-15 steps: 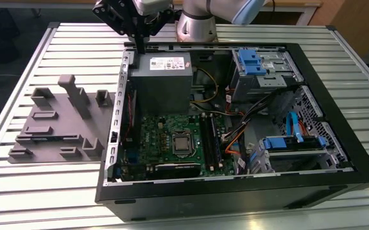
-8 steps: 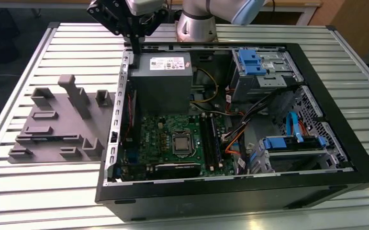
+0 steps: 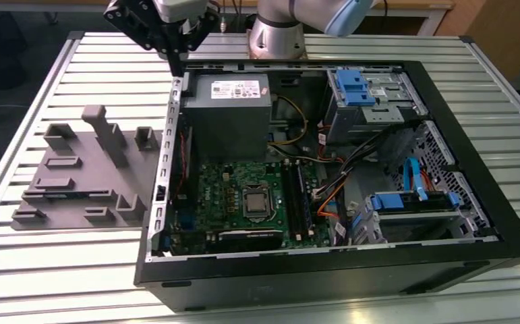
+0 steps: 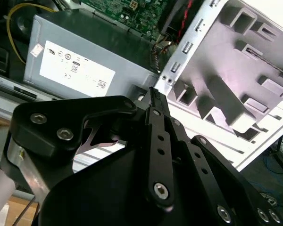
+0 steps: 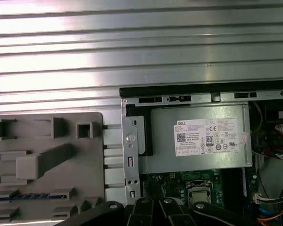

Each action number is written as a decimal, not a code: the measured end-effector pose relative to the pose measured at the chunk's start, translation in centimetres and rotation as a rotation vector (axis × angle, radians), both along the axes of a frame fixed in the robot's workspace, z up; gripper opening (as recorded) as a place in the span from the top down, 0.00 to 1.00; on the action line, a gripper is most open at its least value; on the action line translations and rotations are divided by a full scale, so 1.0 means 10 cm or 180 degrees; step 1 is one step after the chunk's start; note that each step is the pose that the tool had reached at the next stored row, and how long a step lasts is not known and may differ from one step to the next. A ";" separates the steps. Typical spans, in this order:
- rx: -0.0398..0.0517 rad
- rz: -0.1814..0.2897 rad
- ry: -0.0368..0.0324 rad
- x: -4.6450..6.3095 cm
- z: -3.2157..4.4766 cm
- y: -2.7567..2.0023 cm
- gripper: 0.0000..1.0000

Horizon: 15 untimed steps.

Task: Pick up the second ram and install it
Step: 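Reach for the second ram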

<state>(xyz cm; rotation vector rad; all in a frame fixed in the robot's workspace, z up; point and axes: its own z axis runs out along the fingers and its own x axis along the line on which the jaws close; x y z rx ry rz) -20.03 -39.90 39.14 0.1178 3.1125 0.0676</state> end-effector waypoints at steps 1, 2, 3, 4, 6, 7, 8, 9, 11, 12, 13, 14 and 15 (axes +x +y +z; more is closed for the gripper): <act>0.0000 -0.0001 0.0000 -0.04 0.000 0.000 0.89; 0.0000 -0.0001 0.0000 -0.07 -0.001 0.000 0.89; 0.0000 -0.0001 0.0000 -0.10 -0.002 0.000 0.89; 0.0000 -0.0001 0.0000 -0.14 -0.003 0.000 0.89; 0.0000 0.0000 0.0000 -0.20 -0.004 0.000 0.89; 0.0000 -0.0001 0.0000 -0.23 -0.005 0.000 0.89; 0.0000 -0.0001 0.0000 -0.25 -0.006 -0.001 0.89; 0.0000 -0.0001 0.0000 -0.28 -0.007 -0.003 0.89; 0.0000 -0.0001 0.0000 -0.32 -0.009 -0.008 0.89; 0.0000 -0.0001 0.0000 -0.35 -0.011 -0.011 0.89; 0.0000 -0.0001 0.0000 -0.37 -0.012 -0.013 0.89; 0.0000 -0.0001 0.0000 -0.40 -0.013 -0.015 0.89; 0.0000 -0.0001 0.0000 -0.42 -0.014 -0.017 0.89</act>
